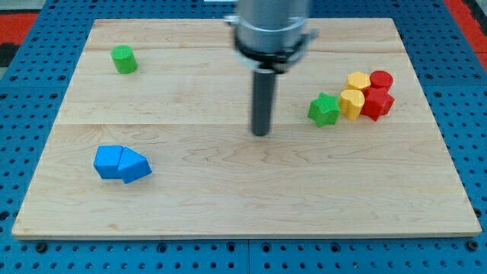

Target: Slide the green circle towards the center

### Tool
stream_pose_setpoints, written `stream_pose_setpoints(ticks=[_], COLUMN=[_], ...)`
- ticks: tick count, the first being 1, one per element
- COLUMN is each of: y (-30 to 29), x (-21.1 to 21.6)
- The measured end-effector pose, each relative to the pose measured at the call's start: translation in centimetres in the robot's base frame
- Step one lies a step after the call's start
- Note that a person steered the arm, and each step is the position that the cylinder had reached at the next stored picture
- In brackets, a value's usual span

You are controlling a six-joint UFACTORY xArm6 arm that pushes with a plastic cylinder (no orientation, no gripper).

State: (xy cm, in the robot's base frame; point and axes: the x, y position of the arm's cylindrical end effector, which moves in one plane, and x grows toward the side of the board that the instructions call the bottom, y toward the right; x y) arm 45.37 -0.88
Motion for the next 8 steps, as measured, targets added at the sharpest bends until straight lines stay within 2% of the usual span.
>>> stream_pose_setpoints(ticks=[2,3,4,5,6,8], y=[-17.3,-25.1,-29.6,-29.5,-29.4,-19.0], x=[-6.7,-6.8,-7.6,-10.1,-14.8,-16.0])
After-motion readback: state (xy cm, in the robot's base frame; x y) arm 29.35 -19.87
